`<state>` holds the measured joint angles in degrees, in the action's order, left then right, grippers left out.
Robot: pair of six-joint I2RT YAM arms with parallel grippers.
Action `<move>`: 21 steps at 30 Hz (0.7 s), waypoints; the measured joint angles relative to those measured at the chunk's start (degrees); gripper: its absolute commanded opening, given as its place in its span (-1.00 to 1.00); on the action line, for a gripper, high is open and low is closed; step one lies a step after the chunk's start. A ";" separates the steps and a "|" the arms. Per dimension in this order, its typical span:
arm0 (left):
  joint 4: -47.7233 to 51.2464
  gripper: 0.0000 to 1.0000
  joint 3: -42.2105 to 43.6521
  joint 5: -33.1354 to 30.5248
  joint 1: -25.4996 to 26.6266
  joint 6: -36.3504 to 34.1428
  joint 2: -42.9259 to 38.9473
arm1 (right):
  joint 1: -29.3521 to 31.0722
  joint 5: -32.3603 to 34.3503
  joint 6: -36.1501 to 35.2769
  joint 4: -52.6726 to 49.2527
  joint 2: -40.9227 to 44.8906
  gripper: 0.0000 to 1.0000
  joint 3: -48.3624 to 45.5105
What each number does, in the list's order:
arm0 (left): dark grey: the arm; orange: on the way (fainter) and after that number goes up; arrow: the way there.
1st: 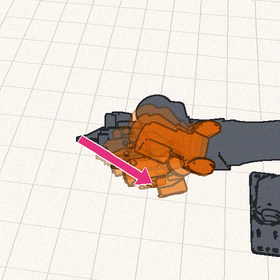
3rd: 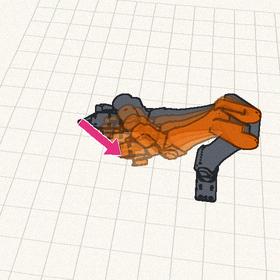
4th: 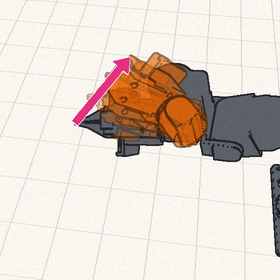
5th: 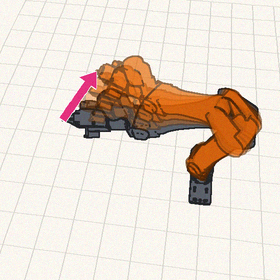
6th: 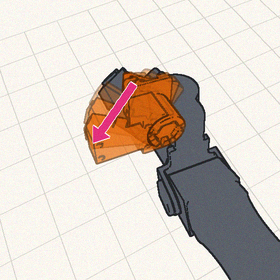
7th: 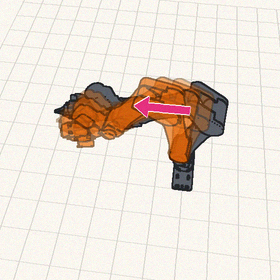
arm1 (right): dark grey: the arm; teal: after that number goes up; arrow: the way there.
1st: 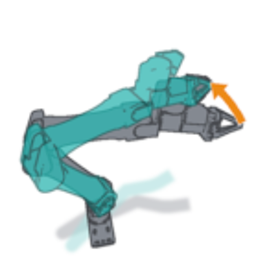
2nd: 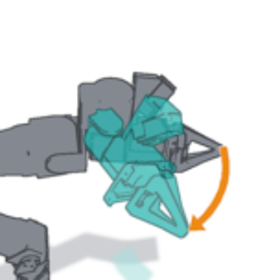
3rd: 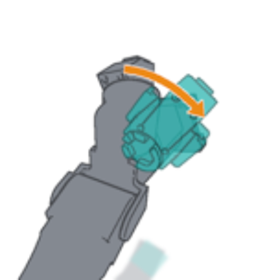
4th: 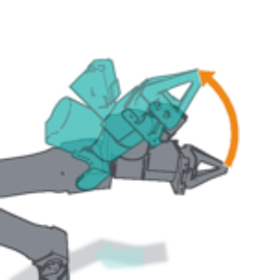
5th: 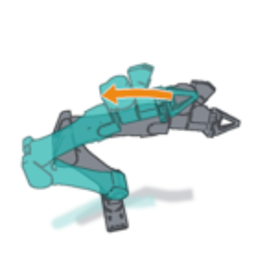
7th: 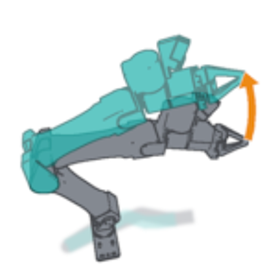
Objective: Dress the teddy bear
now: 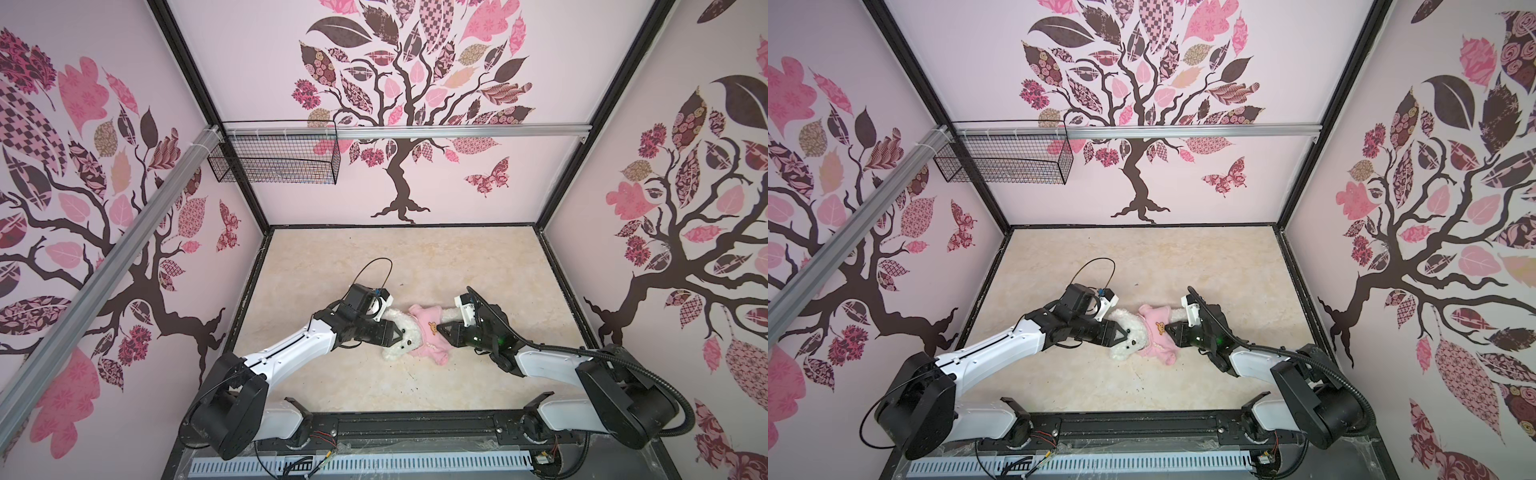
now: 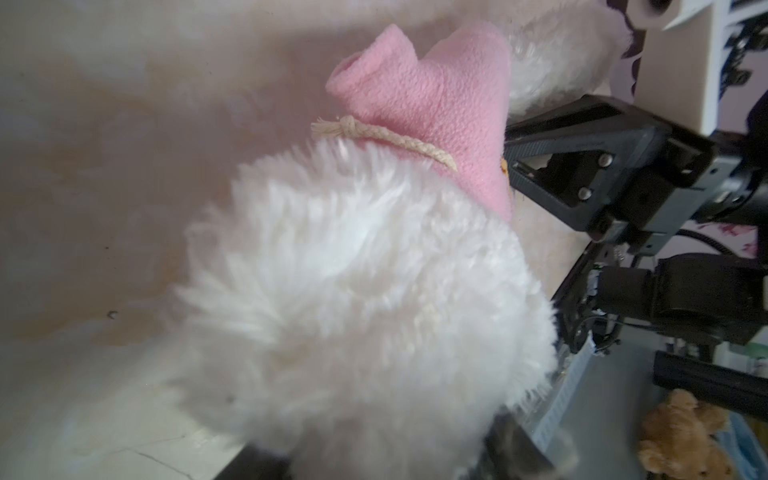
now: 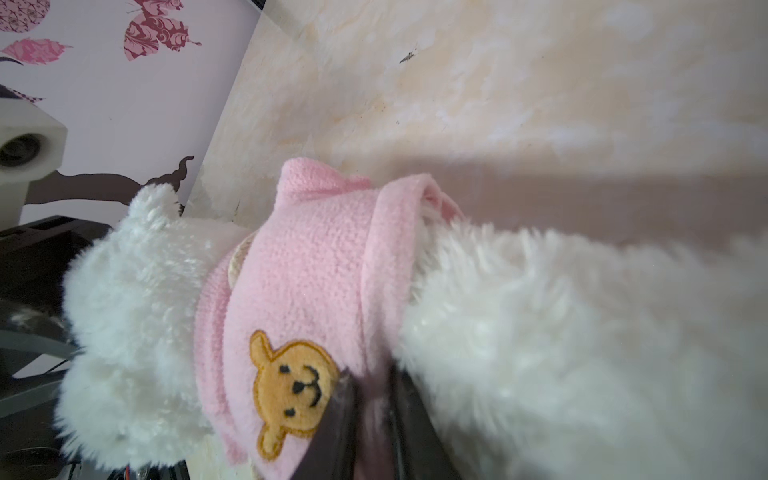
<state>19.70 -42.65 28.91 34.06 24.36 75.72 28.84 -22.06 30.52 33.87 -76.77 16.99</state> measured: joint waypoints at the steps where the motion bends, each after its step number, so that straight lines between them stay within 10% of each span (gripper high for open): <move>1: -1.49 0.69 1.05 1.42 -0.59 2.51 -0.61 | 0.28 0.42 0.26 0.87 0.00 -0.68 -0.46; 10: -11.96 0.78 3.82 7.89 -2.86 17.09 1.22 | 1.86 2.75 1.66 7.65 0.42 -0.73 -4.90; 21: -9.77 -0.65 -0.07 3.43 -1.60 14.60 9.68 | 0.46 2.25 -2.27 -6.45 17.44 -0.25 -5.77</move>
<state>9.93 -42.72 32.34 32.47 38.96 85.41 29.30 -19.81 28.25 27.42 -59.33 11.22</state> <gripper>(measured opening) 0.252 0.339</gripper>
